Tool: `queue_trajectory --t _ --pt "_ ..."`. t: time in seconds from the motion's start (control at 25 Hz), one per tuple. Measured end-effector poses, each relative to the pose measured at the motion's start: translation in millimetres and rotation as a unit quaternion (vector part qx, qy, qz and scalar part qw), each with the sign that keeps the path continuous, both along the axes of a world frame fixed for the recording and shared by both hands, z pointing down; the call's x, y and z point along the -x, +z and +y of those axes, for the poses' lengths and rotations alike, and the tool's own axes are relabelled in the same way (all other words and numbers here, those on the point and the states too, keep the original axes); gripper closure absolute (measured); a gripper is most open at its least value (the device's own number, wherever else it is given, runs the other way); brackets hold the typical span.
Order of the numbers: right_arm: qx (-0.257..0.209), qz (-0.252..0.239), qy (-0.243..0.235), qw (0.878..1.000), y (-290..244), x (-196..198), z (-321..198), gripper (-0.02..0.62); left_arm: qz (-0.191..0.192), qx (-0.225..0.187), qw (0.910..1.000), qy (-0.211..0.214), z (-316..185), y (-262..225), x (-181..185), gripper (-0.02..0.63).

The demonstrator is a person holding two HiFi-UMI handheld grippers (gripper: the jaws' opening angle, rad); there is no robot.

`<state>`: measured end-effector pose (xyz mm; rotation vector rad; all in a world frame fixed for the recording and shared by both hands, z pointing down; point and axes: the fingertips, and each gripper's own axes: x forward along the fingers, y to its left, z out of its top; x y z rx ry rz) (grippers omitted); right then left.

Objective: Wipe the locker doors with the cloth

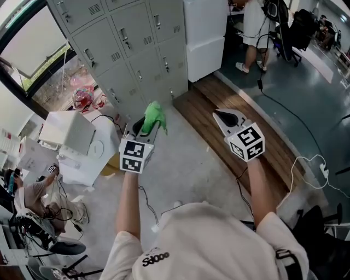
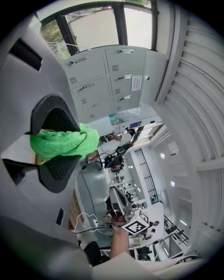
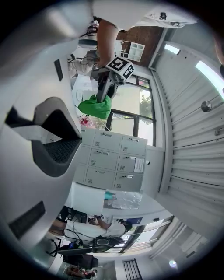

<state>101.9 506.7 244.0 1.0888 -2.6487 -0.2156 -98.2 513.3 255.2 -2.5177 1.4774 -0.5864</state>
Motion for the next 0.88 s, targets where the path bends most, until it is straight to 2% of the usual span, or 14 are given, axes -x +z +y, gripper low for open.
queue_trajectory --t 0.48,0.72,0.88 --pt "0.022 0.008 -0.019 1.0 23 -49 -42 0.588 -0.008 0.004 0.9996 -0.026 -29 17 -43 0.459" --pt "0.026 -0.009 -0.03 0.999 28 -43 -108 0.588 -0.002 0.005 0.9993 -0.038 -95 19 -38 0.459" --pt "0.02 0.0 -0.024 1.0 39 -30 -178 0.588 0.003 0.009 0.9993 -0.036 -169 34 -22 0.459"
